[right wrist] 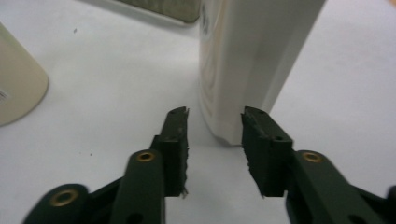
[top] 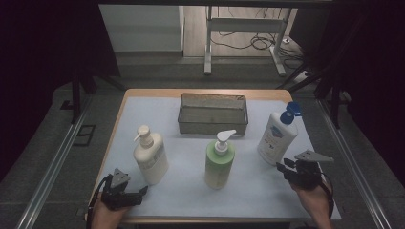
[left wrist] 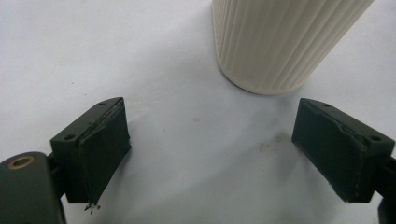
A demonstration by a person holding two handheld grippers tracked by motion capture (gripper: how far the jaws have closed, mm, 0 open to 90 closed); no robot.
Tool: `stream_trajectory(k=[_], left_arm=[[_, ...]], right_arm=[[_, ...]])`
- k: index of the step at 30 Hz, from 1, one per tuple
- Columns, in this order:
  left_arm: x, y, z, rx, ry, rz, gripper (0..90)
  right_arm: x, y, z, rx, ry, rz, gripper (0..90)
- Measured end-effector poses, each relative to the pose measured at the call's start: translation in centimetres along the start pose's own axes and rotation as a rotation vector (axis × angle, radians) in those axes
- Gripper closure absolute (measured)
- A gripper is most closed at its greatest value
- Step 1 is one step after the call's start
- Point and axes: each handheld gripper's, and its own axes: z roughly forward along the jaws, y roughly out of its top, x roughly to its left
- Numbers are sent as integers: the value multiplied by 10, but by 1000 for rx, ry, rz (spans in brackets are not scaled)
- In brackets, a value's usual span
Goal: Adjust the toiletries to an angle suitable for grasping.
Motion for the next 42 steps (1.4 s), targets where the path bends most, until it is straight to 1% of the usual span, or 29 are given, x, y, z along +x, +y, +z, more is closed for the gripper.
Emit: stream_trajectory(k=[2,5,6,8,9,12,14,16,20,21,22,26,27,30,39,40,42], left_arm=[[0,0,0,0,0,0,108],[0,0,0,0,0,0,108],[0,0,0,0,0,0,108],[0,0,0,0,0,0,108],[0,0,0,0,0,0,108],[0,0,0,0,0,0,108],[0,0,0,0,0,0,108],[0,0,0,-1,0,0,108],[0,0,0,0,0,0,108],[0,0,0,0,0,0,108],[0,0,0,1,0,0,108],[0,0,0,0,-1,0,108],[0,0,0,1,0,1,108],[0,0,0,1,-1,1,108],[0,0,0,1,0,1,108],[0,0,0,1,0,1,108],[0,0,0,1,0,1,108]], right_arm=[[-4,6,-8,-17,5,7,560],[-5,11,-12,-25,4,4,542],[-7,15,-14,-27,1,1,505],[-8,17,-15,-30,5,1,506],[-9,22,-17,-33,11,2,492],[-11,29,-19,-34,0,-6,459],[-12,31,-20,-35,-4,-5,457],[-16,38,-20,-37,-5,10,419],[-20,45,-20,-40,-1,24,392],[-22,49,-20,-44,7,29,383],[-23,51,-19,-47,8,29,365],[-24,58,-16,-51,9,24,349],[-24,62,-13,-52,9,23,329],[-24,67,-7,-50,8,9,304],[-22,79,10,-64,3,6,300],[-22,81,14,-67,1,3,301],[-21,82,16,-66,3,5,302]])
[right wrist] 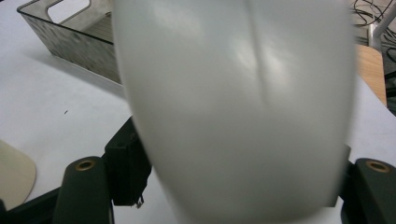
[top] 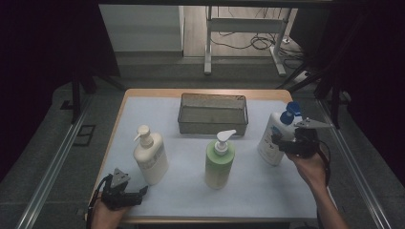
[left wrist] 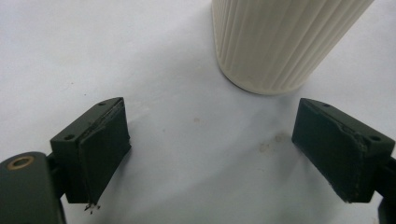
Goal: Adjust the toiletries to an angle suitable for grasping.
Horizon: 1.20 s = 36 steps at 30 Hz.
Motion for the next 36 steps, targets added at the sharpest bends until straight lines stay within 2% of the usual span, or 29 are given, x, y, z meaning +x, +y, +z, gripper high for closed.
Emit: stream_trajectory(k=[3,11,27,36], left_arm=[[0,0,0,0,0,0,108],[0,0,0,0,0,0,108],[0,0,0,0,-1,0,108],[0,0,0,0,-1,0,108]], right_arm=[[2,1,8,-7,-5,-12,319],[3,1,13,-14,-10,-13,373],[5,3,7,8,-11,-2,391],[15,14,-3,2,14,-21,392]])
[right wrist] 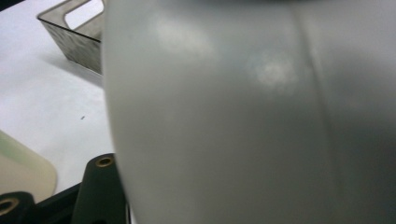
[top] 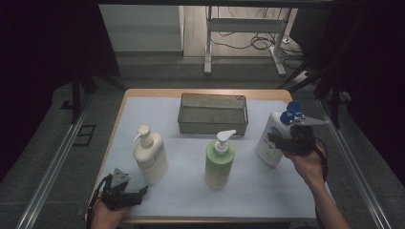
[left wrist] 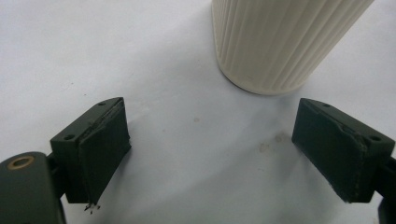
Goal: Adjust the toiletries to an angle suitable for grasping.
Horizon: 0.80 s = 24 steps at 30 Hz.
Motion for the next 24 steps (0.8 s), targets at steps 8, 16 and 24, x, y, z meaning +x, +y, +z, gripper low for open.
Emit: stream_trajectory(k=[8,16,24], left_arm=[[0,0,0,0,0,0,108],[0,0,0,-1,1,-1,108],[0,0,0,1,-1,0,108]], right_arm=[[9,11,-7,-7,7,-16,391],[18,26,-15,-19,30,-26,392],[31,42,-12,-29,50,-39,393]])
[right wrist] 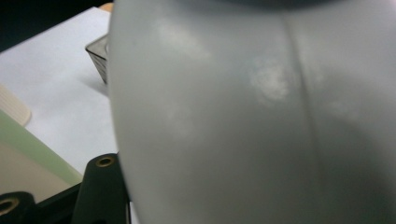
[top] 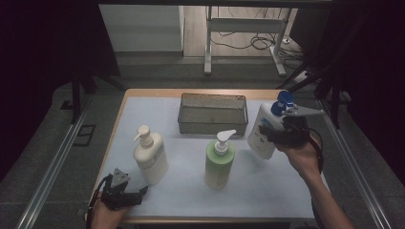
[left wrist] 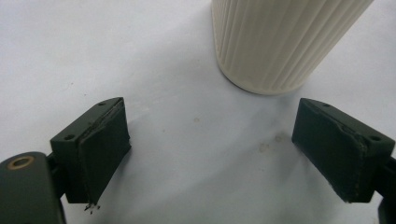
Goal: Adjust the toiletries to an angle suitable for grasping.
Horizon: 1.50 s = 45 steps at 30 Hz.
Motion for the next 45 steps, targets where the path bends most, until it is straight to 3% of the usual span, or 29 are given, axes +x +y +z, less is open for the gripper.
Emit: stream_trajectory(k=[6,45], left_arm=[[0,0,0,4,-2,-2,108],[0,1,0,11,-3,-2,108]], right_arm=[[10,13,9,-2,16,-9,393],[29,78,59,-23,16,-25,396]])
